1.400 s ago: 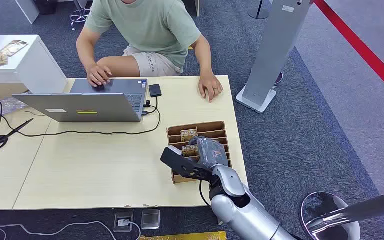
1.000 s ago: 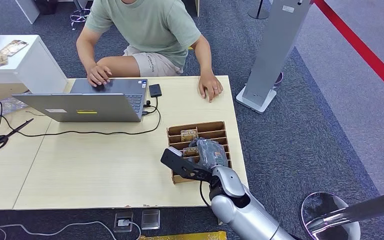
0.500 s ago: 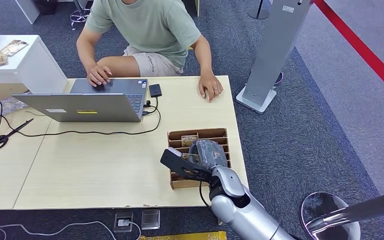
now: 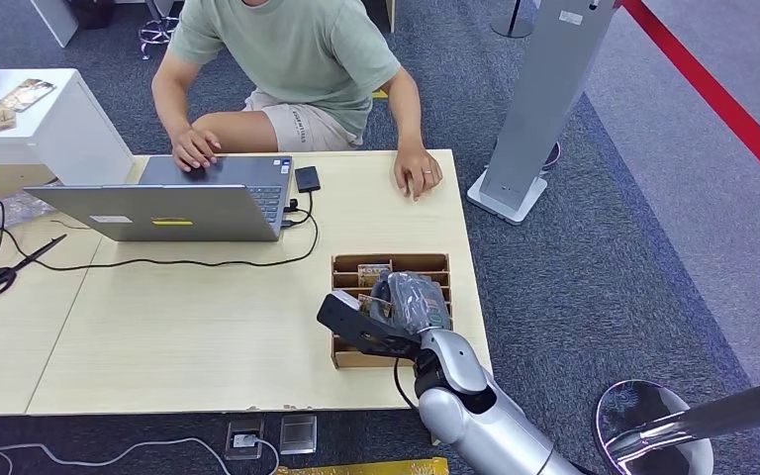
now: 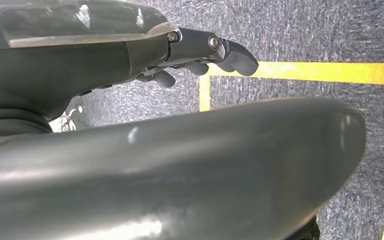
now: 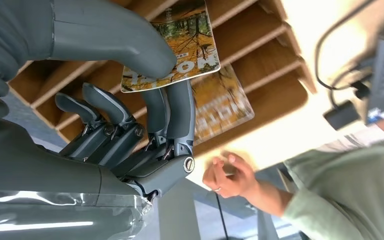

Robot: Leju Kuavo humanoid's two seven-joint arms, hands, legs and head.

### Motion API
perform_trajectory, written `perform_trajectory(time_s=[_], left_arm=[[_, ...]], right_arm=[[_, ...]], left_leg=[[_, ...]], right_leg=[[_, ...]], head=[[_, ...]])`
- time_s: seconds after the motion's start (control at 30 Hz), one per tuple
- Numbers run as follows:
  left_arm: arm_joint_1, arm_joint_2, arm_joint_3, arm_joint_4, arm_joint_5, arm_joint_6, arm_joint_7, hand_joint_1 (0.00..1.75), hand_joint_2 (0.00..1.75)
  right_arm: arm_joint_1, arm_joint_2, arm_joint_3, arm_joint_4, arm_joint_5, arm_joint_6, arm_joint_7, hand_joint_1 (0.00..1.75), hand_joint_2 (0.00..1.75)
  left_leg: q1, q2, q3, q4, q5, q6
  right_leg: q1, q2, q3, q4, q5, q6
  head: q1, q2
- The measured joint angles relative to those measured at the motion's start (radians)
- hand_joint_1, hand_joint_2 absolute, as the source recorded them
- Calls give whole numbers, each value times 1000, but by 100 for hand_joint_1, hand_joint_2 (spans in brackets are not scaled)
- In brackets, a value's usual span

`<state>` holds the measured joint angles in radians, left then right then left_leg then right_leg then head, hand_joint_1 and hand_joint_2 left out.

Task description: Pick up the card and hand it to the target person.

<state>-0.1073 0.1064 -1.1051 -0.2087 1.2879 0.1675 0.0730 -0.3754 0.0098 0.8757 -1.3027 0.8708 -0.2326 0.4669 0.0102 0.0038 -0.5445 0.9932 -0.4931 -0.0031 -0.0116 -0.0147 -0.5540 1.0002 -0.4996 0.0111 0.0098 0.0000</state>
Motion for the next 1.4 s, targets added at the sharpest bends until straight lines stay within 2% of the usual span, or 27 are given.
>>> perform_trajectory(time_s=[0.37, 0.47, 0.6, 0.73, 0.8, 1.03, 1.27, 1.4], left_arm=[[4, 0, 0, 0, 6, -1, -15, 0, 0], [4, 0, 0, 0, 0, -4, -18, 0, 0], [3, 0, -1, 0, -18, -18, -24, 0, 0], [-4, 0, -3, 0, -33, -29, -32, 0, 0], [-11, 0, -8, 0, -37, -31, -32, 0, 0], [-24, 0, -20, 0, -37, -31, -25, 0, 0], [-22, 1, -27, 0, -33, -31, -25, 0, 0], [-19, 1, -27, 0, -29, -35, -25, 0, 0]], right_arm=[[6, -49, -21, -210, 61, -60, -53, 175, 175], [-9, -66, -31, -266, 55, -52, -54, 175, 175], [-65, -72, -35, -259, 2, -16, -69, 175, 175], [-197, -57, -44, -126, -164, -22, -169, 175, 175], [-271, -43, -47, -31, -205, -41, -202, 175, 175], [-472, 17, -46, 308, -203, -97, -239, 175, 175], [-547, 73, -36, 525, -162, -102, -235, 175, 175], [-550, 97, -29, 592, -148, -102, -236, 0, 175]], left_leg=[[0, 0, 0, 0, 0, 0], [0, 1, 0, 0, 0, 0], [0, 1, 0, 0, 0, 0], [0, 0, -1, 0, 2, 0], [0, 0, -1, 0, 2, 0], [0, -1, -1, 0, 3, 0], [0, -1, -2, 0, 3, 0], [0, -1, -2, 0, 3, 0]], right_leg=[[0, 0, 0, 0, 0, 0], [0, 1, 0, 0, 0, 0], [0, 1, 0, 0, 0, 0], [0, 0, 0, 0, 1, 0], [0, 0, 0, 0, 2, 1], [0, -1, 0, 1, 2, 1], [0, -1, 0, 1, 2, 1], [0, -1, -1, 1, 2, 1]], head=[[0, 0], [1, 0], [0, 0], [0, 0], [0, 0], [0, 0], [0, 0], [0, 0]])
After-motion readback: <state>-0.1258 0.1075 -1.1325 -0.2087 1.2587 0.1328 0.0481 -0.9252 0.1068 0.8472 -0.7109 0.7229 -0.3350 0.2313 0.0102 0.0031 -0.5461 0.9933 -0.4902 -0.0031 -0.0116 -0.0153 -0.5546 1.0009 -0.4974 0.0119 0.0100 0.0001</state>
